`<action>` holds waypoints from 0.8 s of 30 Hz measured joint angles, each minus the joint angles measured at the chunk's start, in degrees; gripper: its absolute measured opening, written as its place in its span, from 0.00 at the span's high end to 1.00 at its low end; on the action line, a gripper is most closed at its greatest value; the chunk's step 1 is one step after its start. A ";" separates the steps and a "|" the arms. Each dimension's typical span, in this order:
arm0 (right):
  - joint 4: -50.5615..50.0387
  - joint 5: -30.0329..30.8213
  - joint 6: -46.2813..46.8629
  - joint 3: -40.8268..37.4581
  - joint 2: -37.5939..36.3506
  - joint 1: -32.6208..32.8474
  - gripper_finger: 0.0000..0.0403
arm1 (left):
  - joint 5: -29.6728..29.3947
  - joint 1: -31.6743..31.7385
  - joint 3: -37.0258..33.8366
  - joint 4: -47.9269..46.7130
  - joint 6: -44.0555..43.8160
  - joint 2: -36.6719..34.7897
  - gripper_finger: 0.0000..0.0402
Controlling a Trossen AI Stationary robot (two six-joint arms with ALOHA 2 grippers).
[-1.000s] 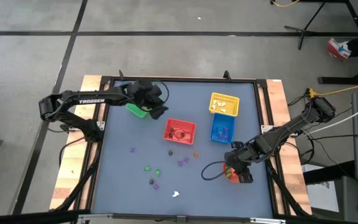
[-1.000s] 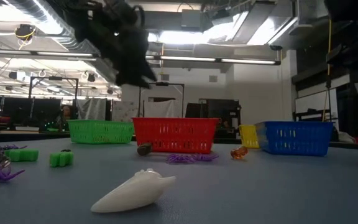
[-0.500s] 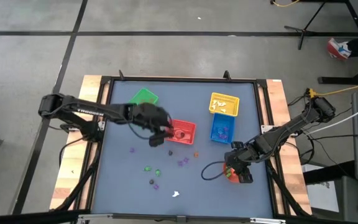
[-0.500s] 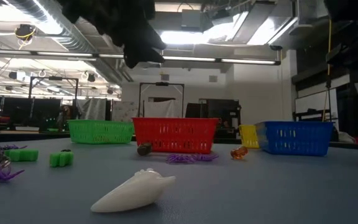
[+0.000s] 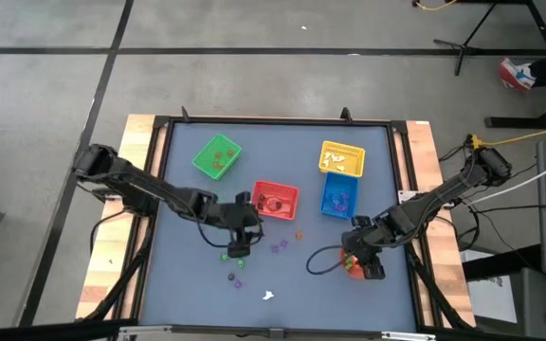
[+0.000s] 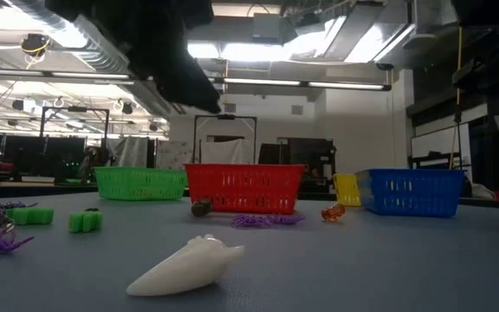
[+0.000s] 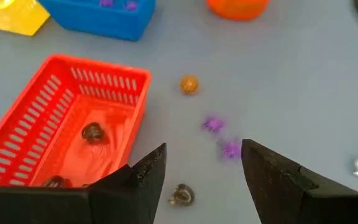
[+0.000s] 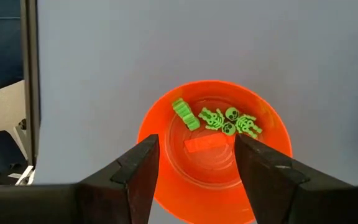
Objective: Sort Halloween decoration
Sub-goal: Put the black skull toy into the red bin
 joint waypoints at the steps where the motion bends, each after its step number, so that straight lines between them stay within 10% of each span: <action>1: 0.22 0.26 -0.02 0.00 0.00 0.00 0.48 | -1.15 -0.37 0.01 0.53 -0.03 1.10 0.52; 24: 0.14 0.86 -0.01 -0.01 0.00 0.00 0.48 | -4.52 -1.37 0.00 2.11 -0.26 15.49 0.52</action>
